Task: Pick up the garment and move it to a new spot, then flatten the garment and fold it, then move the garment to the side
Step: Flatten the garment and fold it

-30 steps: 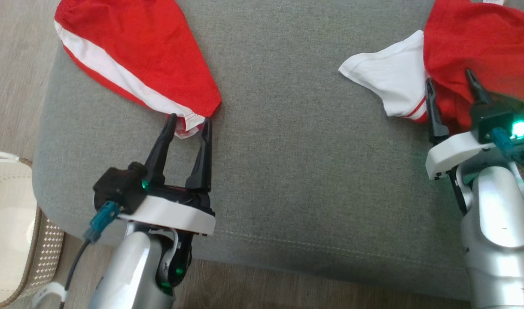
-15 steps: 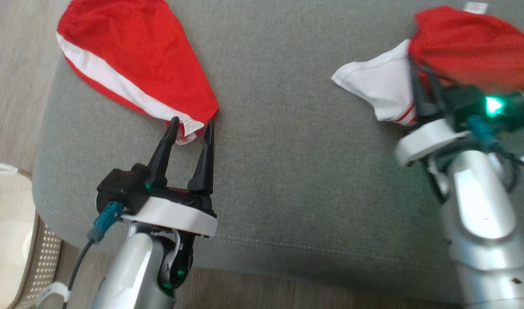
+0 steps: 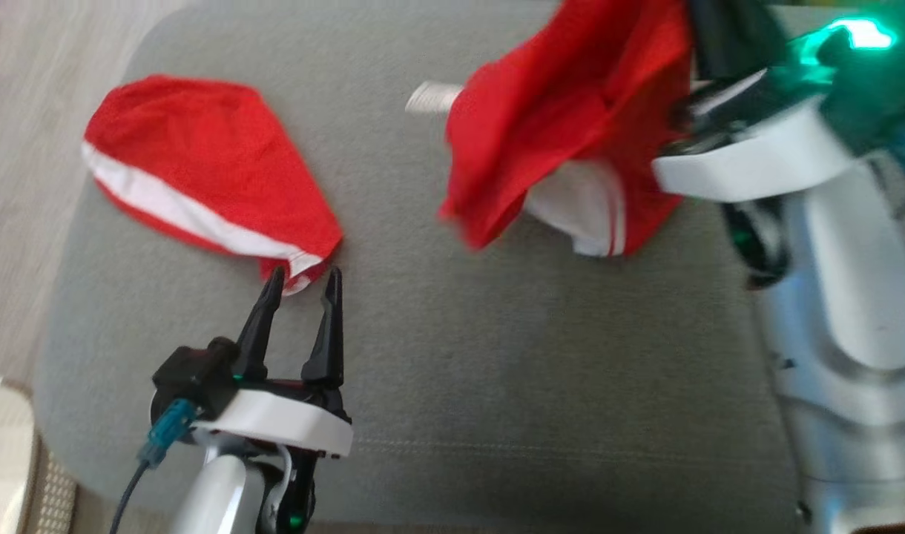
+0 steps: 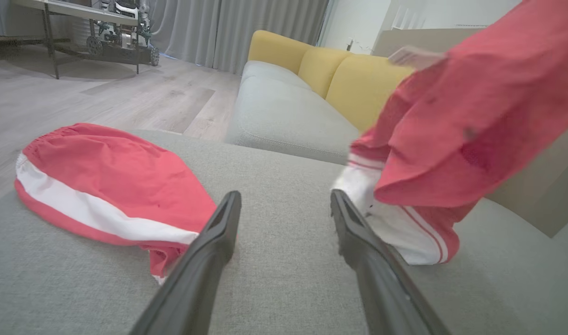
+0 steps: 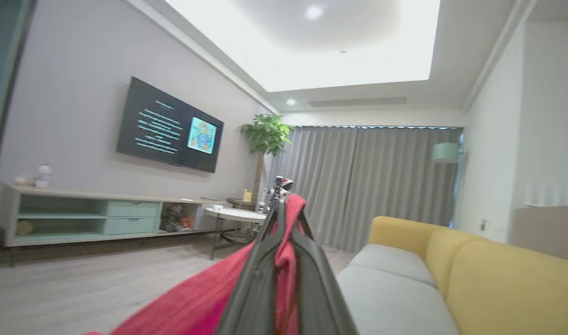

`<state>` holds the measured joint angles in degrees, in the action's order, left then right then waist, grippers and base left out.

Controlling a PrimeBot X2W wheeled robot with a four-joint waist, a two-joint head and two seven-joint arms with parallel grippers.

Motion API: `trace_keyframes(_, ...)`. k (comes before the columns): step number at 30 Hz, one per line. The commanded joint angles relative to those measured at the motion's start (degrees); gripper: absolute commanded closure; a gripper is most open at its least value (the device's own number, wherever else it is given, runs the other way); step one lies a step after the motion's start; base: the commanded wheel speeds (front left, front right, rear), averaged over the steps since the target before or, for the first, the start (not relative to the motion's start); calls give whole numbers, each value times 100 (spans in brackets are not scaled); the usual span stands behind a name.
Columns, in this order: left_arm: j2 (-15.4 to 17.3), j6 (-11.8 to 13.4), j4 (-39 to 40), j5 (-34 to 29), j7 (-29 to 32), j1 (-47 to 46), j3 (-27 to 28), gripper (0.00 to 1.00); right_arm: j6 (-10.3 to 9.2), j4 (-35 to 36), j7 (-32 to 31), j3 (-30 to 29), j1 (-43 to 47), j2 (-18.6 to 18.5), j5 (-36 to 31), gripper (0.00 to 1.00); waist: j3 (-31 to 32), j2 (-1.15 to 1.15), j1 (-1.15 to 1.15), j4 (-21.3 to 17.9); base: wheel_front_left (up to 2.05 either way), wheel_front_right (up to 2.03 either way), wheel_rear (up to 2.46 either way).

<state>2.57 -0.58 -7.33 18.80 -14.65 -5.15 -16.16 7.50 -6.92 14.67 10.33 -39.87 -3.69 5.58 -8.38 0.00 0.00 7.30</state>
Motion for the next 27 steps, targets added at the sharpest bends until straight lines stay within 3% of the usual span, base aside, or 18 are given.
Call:
trace_keyframes(1, 31, -23, 219, -1, -35, -121, 214, 0, -1, 143, 32, -173, 126, -34, -21, 100, 172, 0, 0, -232, 0, 0, 0)
trace_keyframes(8, 31, -50, 250, -53, -35, -21, 271, 0, -1, -113, -376, -1560, 1225, -594, 74, 100, 203, 0, 0, -665, 0, 0, 0)
trace_keyframes(11, 31, -89, 231, -98, -35, -56, 255, 0, -1, -457, -634, -2130, 1572, -908, -554, 100, 136, 0, 0, -803, 0, 0, 0)
trace_keyframes(15, 31, -107, 216, -128, -35, -147, 269, 0, -1, -873, -681, -2734, 1522, -822, -1001, 100, 23, 0, 0, -914, 0, 0, 0)
trace_keyframes(17, 31, -124, 195, -136, -35, -200, 266, 0, -1, -973, -606, -2978, 1416, -796, -1420, 0, -34, 0, 0, -941, 0, 0, 0)
trace_keyframes(20, 31, -141, 154, -137, -35, -255, 237, 0, -1, -1165, -644, -3072, 1265, -609, -1738, 0, -73, 0, 0, -947, 0, 0, 0)
trace_keyframes(27, 31, -127, 82, -94, -35, -282, 195, 0, -1, -977, -186, -2285, 1228, -428, -1755, 0, -17, 0, 0, -942, 0, 0, 0)
